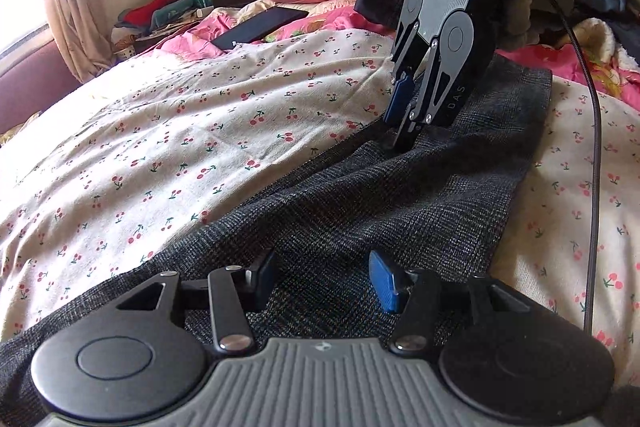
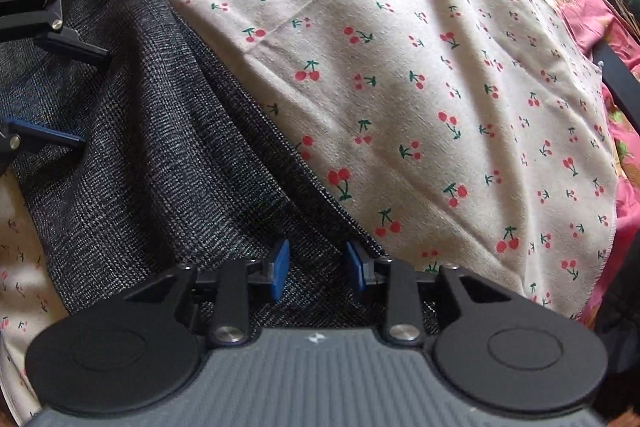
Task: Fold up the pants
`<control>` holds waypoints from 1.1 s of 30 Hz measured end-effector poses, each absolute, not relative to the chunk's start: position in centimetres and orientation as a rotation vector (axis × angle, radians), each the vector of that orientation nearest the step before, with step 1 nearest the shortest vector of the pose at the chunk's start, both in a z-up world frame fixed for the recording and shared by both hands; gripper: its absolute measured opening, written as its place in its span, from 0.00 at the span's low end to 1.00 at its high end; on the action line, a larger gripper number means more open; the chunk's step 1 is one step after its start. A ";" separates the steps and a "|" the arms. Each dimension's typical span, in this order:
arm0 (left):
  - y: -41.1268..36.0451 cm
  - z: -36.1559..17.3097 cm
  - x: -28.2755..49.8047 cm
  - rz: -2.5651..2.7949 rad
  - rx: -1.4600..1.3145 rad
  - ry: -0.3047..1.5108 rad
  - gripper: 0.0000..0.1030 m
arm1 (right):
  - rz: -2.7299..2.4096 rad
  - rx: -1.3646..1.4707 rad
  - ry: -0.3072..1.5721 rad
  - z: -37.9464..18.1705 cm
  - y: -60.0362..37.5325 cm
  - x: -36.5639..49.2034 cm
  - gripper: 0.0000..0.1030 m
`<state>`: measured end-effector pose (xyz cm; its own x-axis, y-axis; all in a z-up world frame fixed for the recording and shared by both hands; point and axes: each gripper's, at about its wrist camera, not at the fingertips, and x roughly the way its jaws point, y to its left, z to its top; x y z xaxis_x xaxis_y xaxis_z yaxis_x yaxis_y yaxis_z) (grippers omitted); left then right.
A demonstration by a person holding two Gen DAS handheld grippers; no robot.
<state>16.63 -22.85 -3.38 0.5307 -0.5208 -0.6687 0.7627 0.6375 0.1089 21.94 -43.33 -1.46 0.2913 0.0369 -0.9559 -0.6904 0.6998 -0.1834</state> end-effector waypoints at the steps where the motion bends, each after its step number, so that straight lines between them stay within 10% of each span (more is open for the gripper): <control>1: -23.1 -3.5 16.7 -0.791 0.424 0.641 0.62 | 0.525 -0.639 1.189 -1.6 -43.5 21.9 0.29; 7: -23.4 -3.5 16.5 -0.774 0.427 0.637 0.62 | 0.424 -0.558 1.133 -0.4 -43.8 20.6 0.01; 18: -25.1 -4.4 15.8 -0.759 0.500 0.607 0.62 | 0.142 -0.306 0.950 2.6 -47.4 19.9 0.14; 33: -26.9 -3.6 14.2 -0.762 0.584 0.599 0.62 | -0.271 0.725 0.617 0.2 -63.0 -0.7 0.18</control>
<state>14.18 -26.90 -3.59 0.5782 -0.4524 -0.6790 0.7666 0.5862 0.2622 -0.65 -63.01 0.22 0.7910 -0.0235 -0.6114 0.4351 0.7241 0.5351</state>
